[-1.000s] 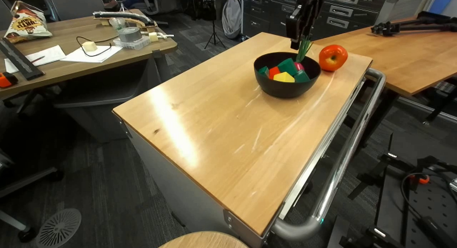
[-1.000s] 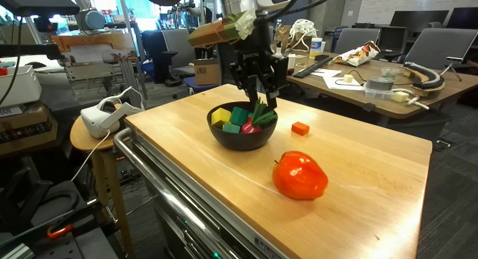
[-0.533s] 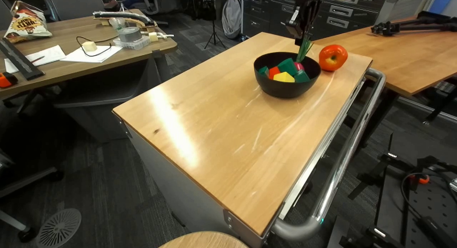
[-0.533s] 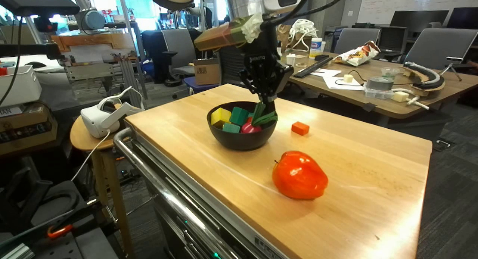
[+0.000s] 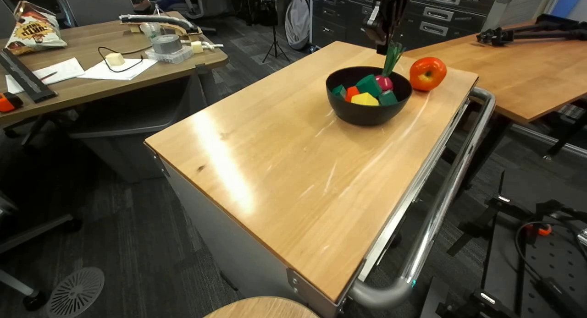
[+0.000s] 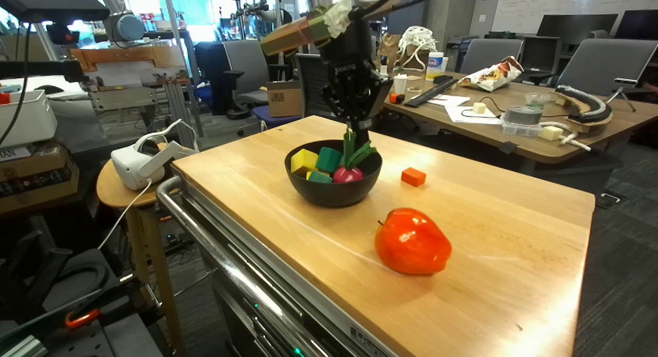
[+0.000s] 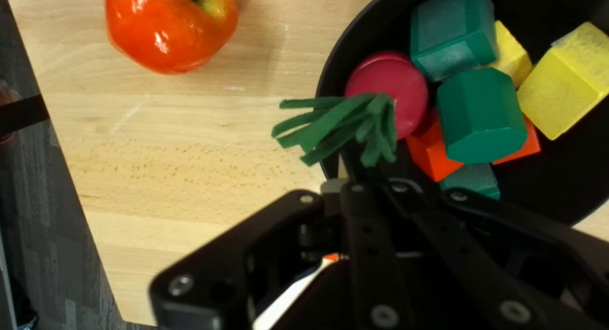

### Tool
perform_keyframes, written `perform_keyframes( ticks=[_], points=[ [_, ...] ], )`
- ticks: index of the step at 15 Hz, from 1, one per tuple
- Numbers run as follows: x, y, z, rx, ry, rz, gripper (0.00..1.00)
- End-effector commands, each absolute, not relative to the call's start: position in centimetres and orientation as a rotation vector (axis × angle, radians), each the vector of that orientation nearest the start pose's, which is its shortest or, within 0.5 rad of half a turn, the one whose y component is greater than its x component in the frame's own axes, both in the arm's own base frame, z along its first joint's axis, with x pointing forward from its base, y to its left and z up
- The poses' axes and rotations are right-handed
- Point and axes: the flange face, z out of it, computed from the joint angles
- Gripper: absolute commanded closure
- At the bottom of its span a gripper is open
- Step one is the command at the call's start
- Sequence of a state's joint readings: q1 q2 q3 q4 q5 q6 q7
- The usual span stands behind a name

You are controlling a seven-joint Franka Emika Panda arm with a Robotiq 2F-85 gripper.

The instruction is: Remove the contents of the black bowl one by one and place them on the table, then move the apple forward

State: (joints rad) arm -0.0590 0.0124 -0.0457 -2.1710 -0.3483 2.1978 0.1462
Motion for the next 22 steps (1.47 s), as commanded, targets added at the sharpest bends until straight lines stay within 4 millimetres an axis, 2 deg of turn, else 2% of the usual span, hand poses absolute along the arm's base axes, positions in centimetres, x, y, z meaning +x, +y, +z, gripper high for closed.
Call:
perform_keyframes(
  ticks=[1,3,5,7,9,12,16,19,22],
  points=[
    [54.2,-5.6,43.1,-3.418,0.094,-0.093,0.99],
    [54.7,-4.9,45.0,-3.396,0.103,-0.168,0.99],
    [55.3,-3.4,46.9,-3.336,0.112,-0.312,0.99],
    [56.1,-0.8,48.2,-3.297,0.071,-0.425,0.99],
    [57.0,2.5,48.1,-3.286,-0.025,-0.486,0.99],
    [58.3,9.1,46.0,-3.284,-0.188,-0.539,0.99],
    [59.9,16.4,42.2,-3.302,-0.371,-0.636,0.99],
    [61.1,19.9,40.3,-3.321,-0.480,-0.726,0.99],
    [62.5,21.8,39.6,-3.336,-0.513,-0.744,1.00]
  ],
)
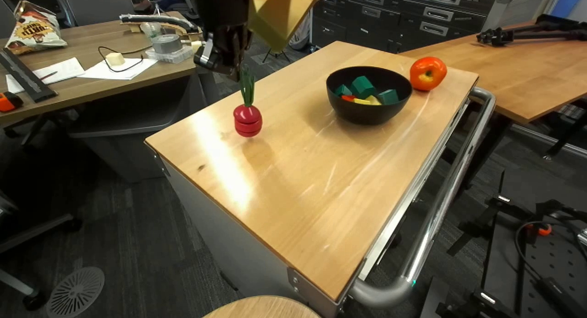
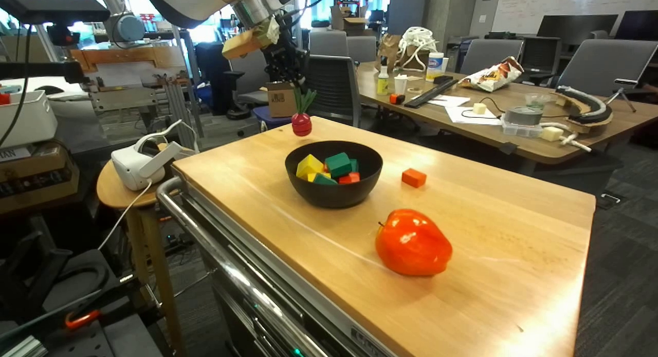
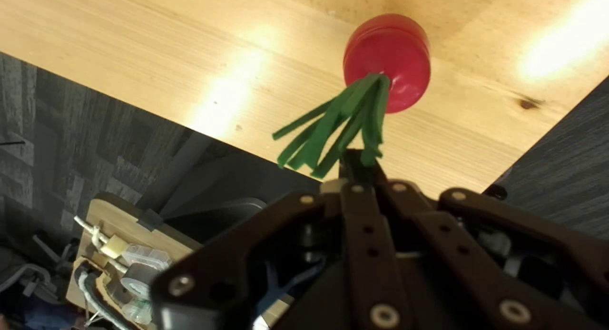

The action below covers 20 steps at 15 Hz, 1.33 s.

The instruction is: Remove the contents of the black bowl one by one and place them on the table, then move the apple forward

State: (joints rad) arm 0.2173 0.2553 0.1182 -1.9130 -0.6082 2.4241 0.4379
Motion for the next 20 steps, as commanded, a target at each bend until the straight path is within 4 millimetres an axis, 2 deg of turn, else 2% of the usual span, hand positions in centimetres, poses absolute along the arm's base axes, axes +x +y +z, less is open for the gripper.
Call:
perform_keyframes(
  ticks=[1,5,6,7,9,11,13,16,18,20],
  points=[
    [62.9,22.1,39.4,-3.333,-0.503,-0.730,1.00],
    [64.1,22.1,38.5,-3.343,-0.479,-0.695,1.00],
    [64.2,21.8,38.4,-3.357,-0.485,-0.685,0.74],
    [64.3,21.5,38.3,-3.372,-0.484,-0.677,0.72],
    [64.1,20.5,38.7,-3.422,-0.495,-0.624,0.57],
    [63.2,19.3,40.0,-3.465,-0.481,-0.530,0.43],
    [61.6,16.6,42.2,-3.573,-0.437,-0.427,0.28],
    [59.4,11.3,46.3,-3.678,-0.258,-0.210,0.04],
    [58.1,7.2,48.7,-3.633,-0.103,-0.021,0.00],
    [56.9,1.9,49.8,-3.533,0.006,0.098,0.00]
  ],
)
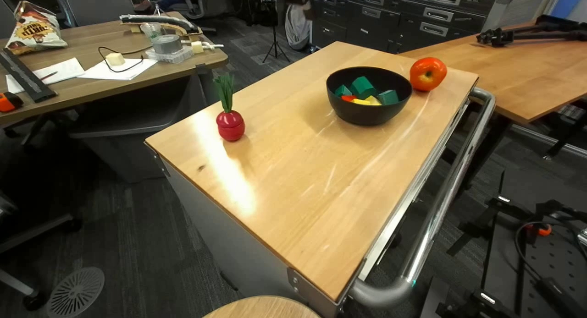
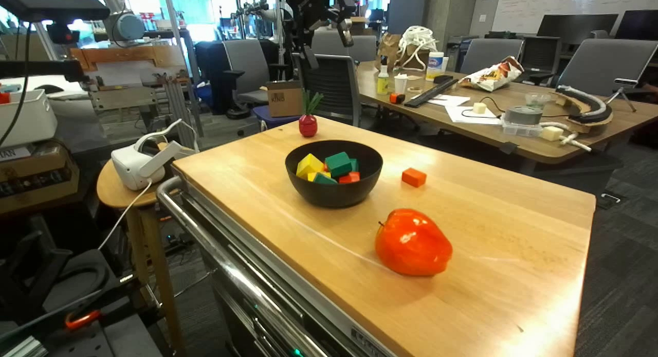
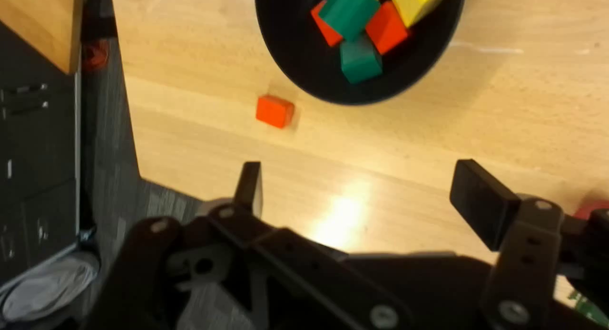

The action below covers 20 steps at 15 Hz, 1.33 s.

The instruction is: Remove the contents of the black bowl one by one and place them on the table, then move the apple forward

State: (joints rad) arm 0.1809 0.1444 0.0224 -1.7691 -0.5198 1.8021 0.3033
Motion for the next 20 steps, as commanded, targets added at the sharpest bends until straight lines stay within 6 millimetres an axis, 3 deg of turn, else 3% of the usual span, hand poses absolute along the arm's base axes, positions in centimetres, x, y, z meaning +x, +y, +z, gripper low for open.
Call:
perform_keyframes(
  ticks=[1,2,3,5,6,10,14,15,16,18,20],
  points=[
    [56.4,-0.7,50.3,2.800,-0.040,-0.107,0.00],
    [55.8,-3.5,50.1,2.861,-0.041,-0.125,0.00],
    [57.5,0.0,49.8,2.776,-0.038,-0.097,0.00],
    [56.5,-4.2,49.9,2.830,-0.067,-0.141,0.00],
    [56.3,-5.0,49.7,2.839,-0.075,-0.152,0.00],
    [56.5,-4.8,48.2,2.912,-0.397,-0.101,0.00],
    [56.5,-7.2,46.7,3.132,-0.500,-0.101,0.00],
    [56.5,-8.3,47.2,3.148,-0.515,0.003,0.00],
    [56.8,-6.7,46.4,3.092,-0.488,-0.116,0.00],
    [56.9,-8.3,46.4,3.117,-0.521,-0.057,0.00],
    [56.9,-8.8,46.4,3.119,-0.527,-0.048,0.00]
  ],
)
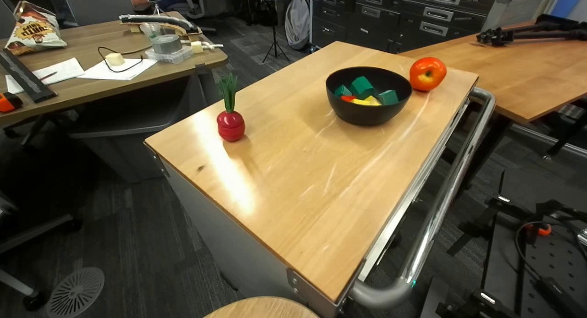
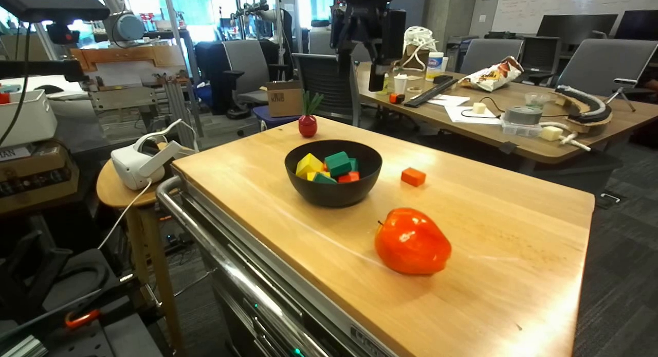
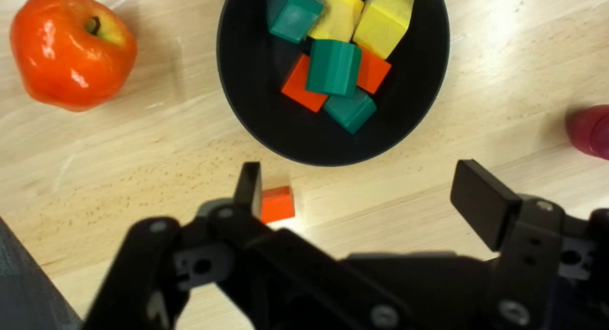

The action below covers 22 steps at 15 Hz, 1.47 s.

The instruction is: Remove the contents of the black bowl one by one and place them on the table, then move the apple forward

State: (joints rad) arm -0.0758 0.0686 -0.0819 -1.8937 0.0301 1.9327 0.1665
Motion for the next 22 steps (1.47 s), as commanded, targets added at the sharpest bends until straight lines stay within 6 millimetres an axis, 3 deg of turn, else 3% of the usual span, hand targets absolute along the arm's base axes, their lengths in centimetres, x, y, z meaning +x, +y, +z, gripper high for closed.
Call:
perform_keyframes(
  ticks=[1,7,15,22],
  points=[
    [57.0,-8.1,46.2,-3.101,0.513,0.029,0.00],
    [57.2,-6.7,41.7,-3.077,0.422,0.144,0.00],
    [56.0,-8.0,37.4,-3.061,0.358,0.246,0.00],
    [56.7,-8.2,32.4,-3.006,0.453,0.324,0.00]
  ],
)
